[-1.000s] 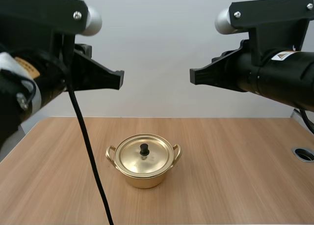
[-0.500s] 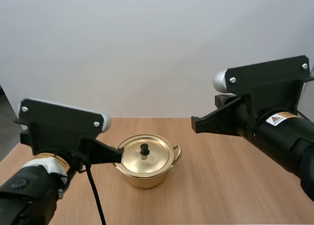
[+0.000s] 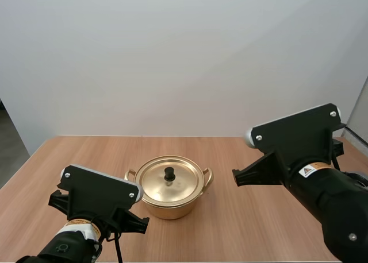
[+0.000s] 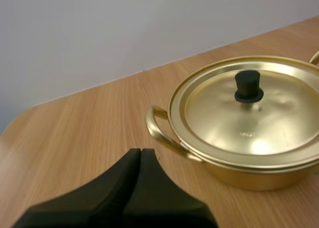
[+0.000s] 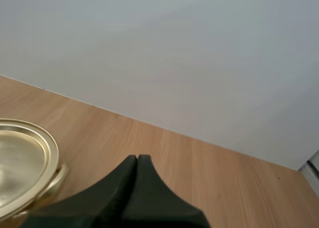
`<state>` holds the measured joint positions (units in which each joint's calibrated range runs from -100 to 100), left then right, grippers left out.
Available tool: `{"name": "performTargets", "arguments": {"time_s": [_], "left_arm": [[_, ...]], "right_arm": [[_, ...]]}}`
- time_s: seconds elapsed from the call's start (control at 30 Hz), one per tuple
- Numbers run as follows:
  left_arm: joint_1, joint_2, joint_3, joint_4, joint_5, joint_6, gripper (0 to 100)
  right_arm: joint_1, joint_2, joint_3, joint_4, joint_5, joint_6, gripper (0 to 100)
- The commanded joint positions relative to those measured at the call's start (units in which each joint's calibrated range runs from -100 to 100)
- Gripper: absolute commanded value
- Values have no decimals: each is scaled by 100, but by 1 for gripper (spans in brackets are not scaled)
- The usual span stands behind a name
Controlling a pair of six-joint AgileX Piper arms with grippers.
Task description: Open the pot, put the car inside, and close it
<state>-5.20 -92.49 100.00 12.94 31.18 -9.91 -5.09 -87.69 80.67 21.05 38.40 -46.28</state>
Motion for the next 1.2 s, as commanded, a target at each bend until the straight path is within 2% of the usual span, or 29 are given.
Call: {"name": "performTargets", "arguments": {"time_s": [0.0,0.13,0.23,0.3,0.43,0.53,0.8,0.93,1.1,1.17], "left_arm": [[1,-172,0,122,-227,-4,0],[1,-751,0,123,-243,-4,0],[8,-751,0,111,-516,-4,0],[8,-751,0,111,-539,-4,0],[27,-751,0,111,-561,-4,0],[27,-751,0,111,-576,-4,0],[27,-751,0,35,-452,-4,0],[27,-751,0,-900,-67,11,0],[27,-751,0,-1678,-130,340,0],[27,-751,0,-1712,-147,393,0]], "right_arm": [[7,0,439,-52,-1934,-1,0],[7,-250,821,-118,-2130,34,0],[7,-867,1175,-214,-2173,418,0],[7,-1184,1426,-695,-2173,869,0],[95,-1231,1641,-1955,-1925,2487,0],[333,-1231,1704,-2240,-1853,3049,0],[447,-1231,1933,-2232,-666,3144,0],[447,-1231,1933,-2220,-699,3398,0],[447,-1231,1933,-2220,-699,3398,0],[447,-1231,1933,-2220,-717,3399,0]]}}
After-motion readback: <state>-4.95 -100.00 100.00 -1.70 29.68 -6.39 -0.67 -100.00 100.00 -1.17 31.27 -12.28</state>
